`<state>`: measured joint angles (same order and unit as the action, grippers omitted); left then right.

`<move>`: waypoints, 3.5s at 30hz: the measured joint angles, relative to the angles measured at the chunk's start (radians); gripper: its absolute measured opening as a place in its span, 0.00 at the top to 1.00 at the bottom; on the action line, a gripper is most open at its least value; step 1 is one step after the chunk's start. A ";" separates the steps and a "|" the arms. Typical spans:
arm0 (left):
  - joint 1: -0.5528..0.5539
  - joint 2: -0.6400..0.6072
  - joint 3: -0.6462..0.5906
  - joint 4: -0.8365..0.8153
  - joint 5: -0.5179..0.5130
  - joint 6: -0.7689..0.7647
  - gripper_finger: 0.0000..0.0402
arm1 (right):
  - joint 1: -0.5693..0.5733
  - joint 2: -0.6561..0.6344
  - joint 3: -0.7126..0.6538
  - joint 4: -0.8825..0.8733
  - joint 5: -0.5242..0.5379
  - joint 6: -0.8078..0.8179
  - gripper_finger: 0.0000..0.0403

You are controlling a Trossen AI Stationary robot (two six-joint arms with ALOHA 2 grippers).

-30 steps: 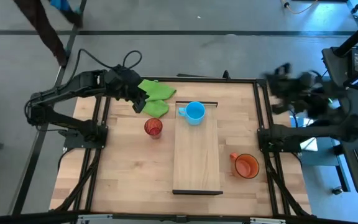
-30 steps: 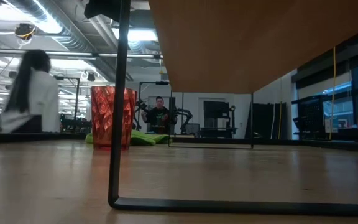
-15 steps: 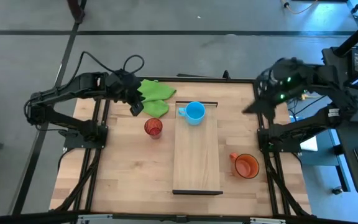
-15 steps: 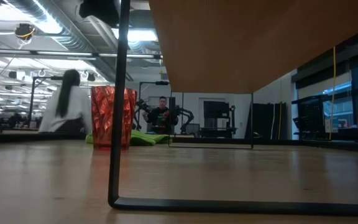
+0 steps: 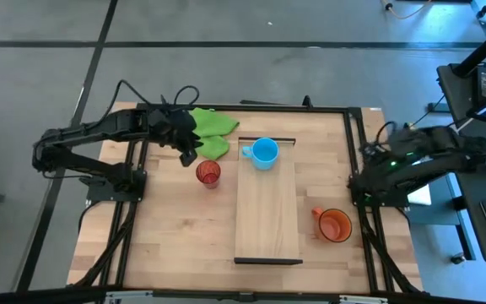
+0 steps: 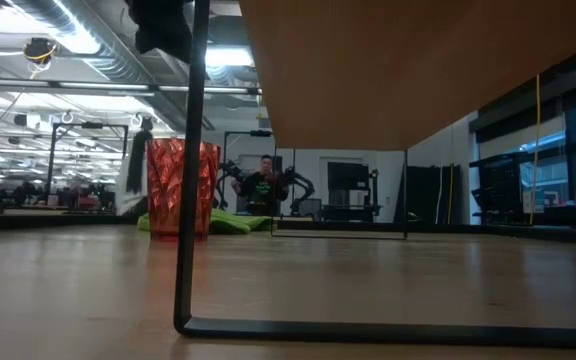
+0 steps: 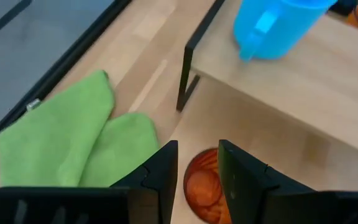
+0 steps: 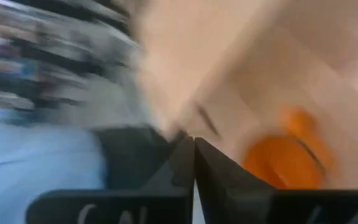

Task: Stack small to large cups/mugs on shelf
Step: Put the orange mug on the shelf

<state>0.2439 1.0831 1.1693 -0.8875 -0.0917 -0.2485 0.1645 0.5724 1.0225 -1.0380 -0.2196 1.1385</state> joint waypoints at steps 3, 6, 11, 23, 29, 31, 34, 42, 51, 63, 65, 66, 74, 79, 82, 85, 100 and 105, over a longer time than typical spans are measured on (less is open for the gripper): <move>0.003 -0.016 -0.038 0.033 0.009 -0.002 0.73 | 0.032 -0.086 -0.145 0.016 0.023 0.017 0.96; 0.003 -0.024 -0.058 0.034 0.026 -0.002 0.73 | 0.052 -0.168 -0.270 0.061 -0.019 0.062 0.96; 0.003 -0.032 -0.060 0.059 0.031 0.023 0.73 | 0.094 -0.199 -0.431 0.343 -0.097 0.028 0.96; 0.003 -0.029 -0.060 0.175 -0.003 0.259 0.73 | 0.164 -0.078 -0.504 0.340 -0.302 -0.187 0.96; 0.003 -0.030 -0.060 0.189 -0.038 0.285 0.73 | 0.109 -0.024 -0.496 0.434 -0.269 -0.433 0.97; 0.002 -0.029 -0.060 0.186 -0.064 0.285 0.73 | 0.084 0.002 -0.455 0.402 -0.235 -0.492 0.96; 0.002 -0.029 -0.060 0.185 -0.100 0.282 0.73 | 0.050 0.059 -0.375 0.148 -0.111 -0.541 0.94; 0.003 -0.029 -0.060 0.184 -0.136 0.280 0.73 | 0.026 0.230 -0.113 -0.206 0.000 -0.630 0.83; 0.002 -0.029 -0.060 0.147 -0.145 0.285 0.73 | 0.094 0.370 0.188 -0.386 0.004 -0.462 0.74; 0.003 -0.029 -0.060 0.136 -0.189 0.329 0.73 | 0.493 0.535 0.257 -0.419 0.286 -0.049 0.70; 0.003 -0.029 -0.060 0.136 -0.188 0.338 0.73 | 0.546 0.545 0.229 -0.449 0.396 -0.022 0.70; 0.002 -0.029 -0.060 0.136 -0.188 0.338 0.73 | 0.565 0.548 0.206 -0.464 0.451 -0.017 0.70; 0.002 -0.029 -0.060 0.136 -0.179 0.338 0.73 | 0.577 0.550 0.056 -0.332 0.234 -0.023 0.70; 0.002 -0.029 -0.060 0.136 -0.178 0.338 0.73 | 0.564 0.549 0.039 -0.188 0.141 0.031 0.70; 0.003 -0.029 -0.060 0.136 -0.178 0.338 0.73 | 0.564 0.549 0.039 -0.119 0.254 0.017 0.70; 0.002 -0.029 -0.060 0.136 -0.178 0.339 0.73 | 0.564 0.549 0.039 -0.088 0.355 0.012 0.70; 0.003 -0.029 -0.060 0.080 -0.177 0.339 0.73 | 0.557 0.549 0.039 0.021 0.376 0.092 0.70; 0.003 -0.029 -0.060 0.080 -0.177 0.339 0.73 | 0.557 0.550 0.039 0.154 0.379 0.092 0.70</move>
<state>0.2466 1.0538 1.1095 -0.8074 -0.2684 0.0905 0.7219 1.1219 1.0613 -0.8837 0.1592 1.2301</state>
